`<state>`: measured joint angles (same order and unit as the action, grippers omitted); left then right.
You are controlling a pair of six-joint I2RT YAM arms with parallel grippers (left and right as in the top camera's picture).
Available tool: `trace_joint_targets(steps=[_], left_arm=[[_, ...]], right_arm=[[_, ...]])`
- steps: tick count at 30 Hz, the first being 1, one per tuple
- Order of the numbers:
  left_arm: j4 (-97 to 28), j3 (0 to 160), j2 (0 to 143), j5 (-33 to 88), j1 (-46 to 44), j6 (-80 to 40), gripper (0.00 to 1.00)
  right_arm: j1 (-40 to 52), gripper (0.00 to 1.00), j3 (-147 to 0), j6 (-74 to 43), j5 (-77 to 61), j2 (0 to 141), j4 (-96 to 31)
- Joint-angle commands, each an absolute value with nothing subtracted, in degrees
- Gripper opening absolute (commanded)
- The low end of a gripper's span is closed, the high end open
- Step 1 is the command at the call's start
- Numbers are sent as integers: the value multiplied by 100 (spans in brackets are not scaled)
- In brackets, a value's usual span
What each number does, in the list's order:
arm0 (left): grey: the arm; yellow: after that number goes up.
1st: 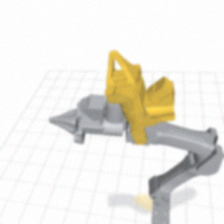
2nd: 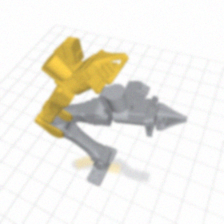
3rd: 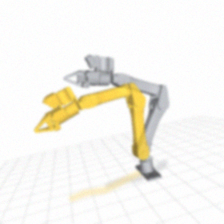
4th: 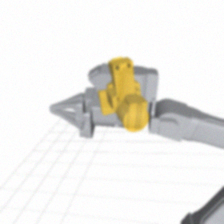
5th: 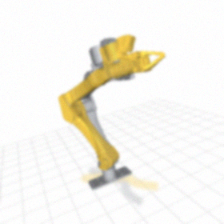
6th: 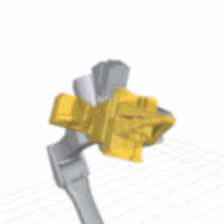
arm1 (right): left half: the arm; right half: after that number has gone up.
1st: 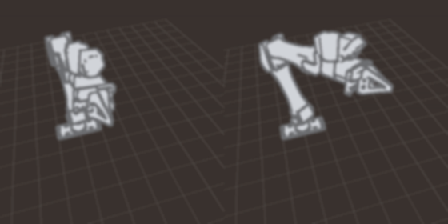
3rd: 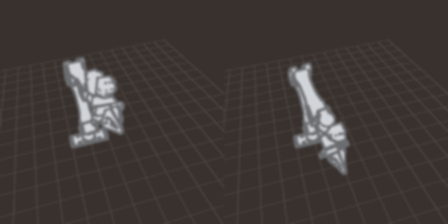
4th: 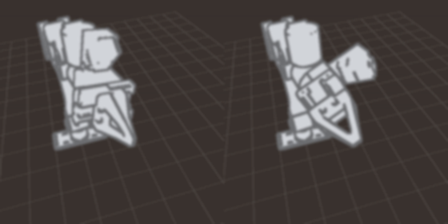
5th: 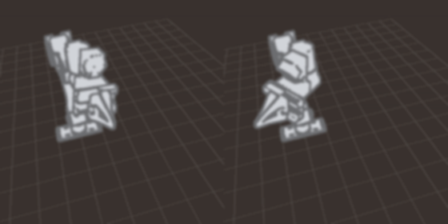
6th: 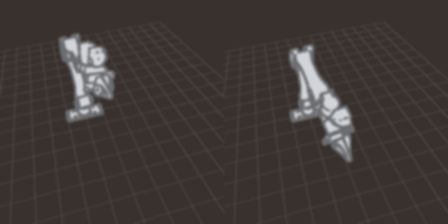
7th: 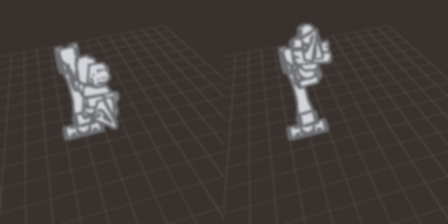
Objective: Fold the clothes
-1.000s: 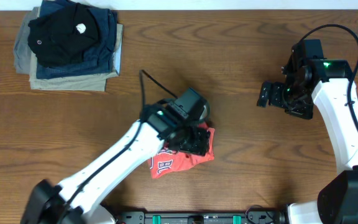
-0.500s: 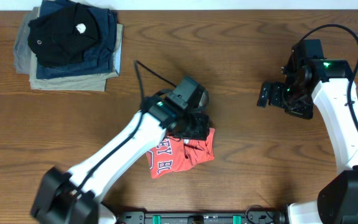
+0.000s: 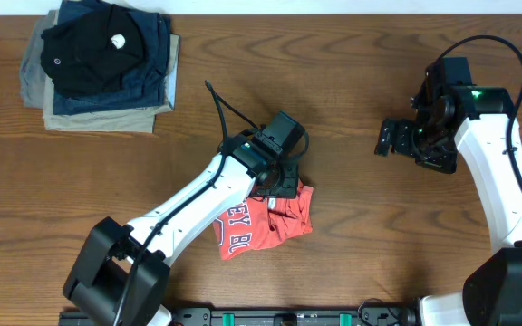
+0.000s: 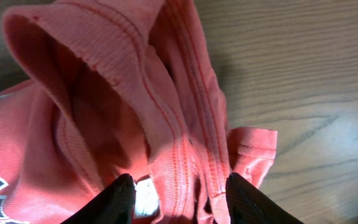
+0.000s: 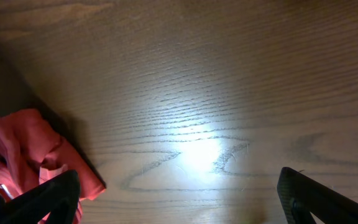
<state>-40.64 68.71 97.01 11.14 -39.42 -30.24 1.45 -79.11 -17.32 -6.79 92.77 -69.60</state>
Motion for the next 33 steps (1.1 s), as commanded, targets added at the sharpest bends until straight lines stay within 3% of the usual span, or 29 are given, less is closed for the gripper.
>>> trace_joint_targets(steps=[1, 12, 17, 21, 33], left_arm=[[-4060, 6908, 9863, 910, -3918, -3098, 49], [-3697, 6908, 10075, 915, -3918, -3094, 48], [-3645, 6906, 10075, 908, -3918, -3050, 31], [-3605, 6906, 10075, 913, -3918, -3055, 6], [-3494, 7067, 9979, 1420, -3918, -3055, 6]], right_arm=[[189, 99, -7937, -1664, -644, 9264, -6967], [189, 99, -7937, -1664, -644, 9264, -6967], [189, 99, -7937, -1664, -644, 9264, -6967], [189, 99, -7937, -1664, -642, 9264, -6967], [191, 99, -7937, -1667, -580, 9264, -6248]])
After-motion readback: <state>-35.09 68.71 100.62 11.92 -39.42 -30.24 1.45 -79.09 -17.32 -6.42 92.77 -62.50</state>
